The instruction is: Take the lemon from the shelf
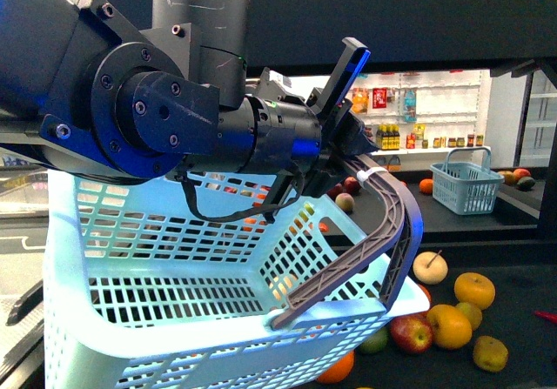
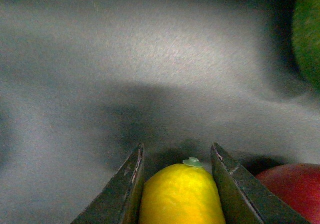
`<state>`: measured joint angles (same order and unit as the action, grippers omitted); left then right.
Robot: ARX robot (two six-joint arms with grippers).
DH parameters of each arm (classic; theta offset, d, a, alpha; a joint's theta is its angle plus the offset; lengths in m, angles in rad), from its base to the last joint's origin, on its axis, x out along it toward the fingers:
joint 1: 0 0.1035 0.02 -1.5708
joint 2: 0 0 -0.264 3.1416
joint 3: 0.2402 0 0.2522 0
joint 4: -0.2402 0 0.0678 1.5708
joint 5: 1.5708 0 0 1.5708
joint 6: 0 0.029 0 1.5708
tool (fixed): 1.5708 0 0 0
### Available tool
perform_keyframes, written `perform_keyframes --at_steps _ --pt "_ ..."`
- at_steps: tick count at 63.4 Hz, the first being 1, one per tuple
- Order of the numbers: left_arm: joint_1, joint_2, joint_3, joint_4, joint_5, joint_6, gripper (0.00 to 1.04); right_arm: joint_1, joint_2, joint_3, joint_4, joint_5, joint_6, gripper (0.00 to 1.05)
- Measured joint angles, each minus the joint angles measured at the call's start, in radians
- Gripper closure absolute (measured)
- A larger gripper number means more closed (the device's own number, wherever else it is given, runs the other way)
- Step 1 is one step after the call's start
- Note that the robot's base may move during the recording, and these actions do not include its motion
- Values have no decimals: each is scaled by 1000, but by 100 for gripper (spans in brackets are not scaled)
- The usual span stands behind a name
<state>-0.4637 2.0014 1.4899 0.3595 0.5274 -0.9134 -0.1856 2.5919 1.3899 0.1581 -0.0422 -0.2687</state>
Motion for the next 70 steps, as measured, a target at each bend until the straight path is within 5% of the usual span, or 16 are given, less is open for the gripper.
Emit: perform_keyframes --at_steps 19,41,70 --pt "0 0 0 0 0 0 97 -2 -117 -8 11 -17 46 70" --pt "0 0 0 0 0 0 97 16 -323 43 -27 -78 272 70" --pt "0 0 0 0 0 0 97 187 -432 270 -118 -81 617 70"
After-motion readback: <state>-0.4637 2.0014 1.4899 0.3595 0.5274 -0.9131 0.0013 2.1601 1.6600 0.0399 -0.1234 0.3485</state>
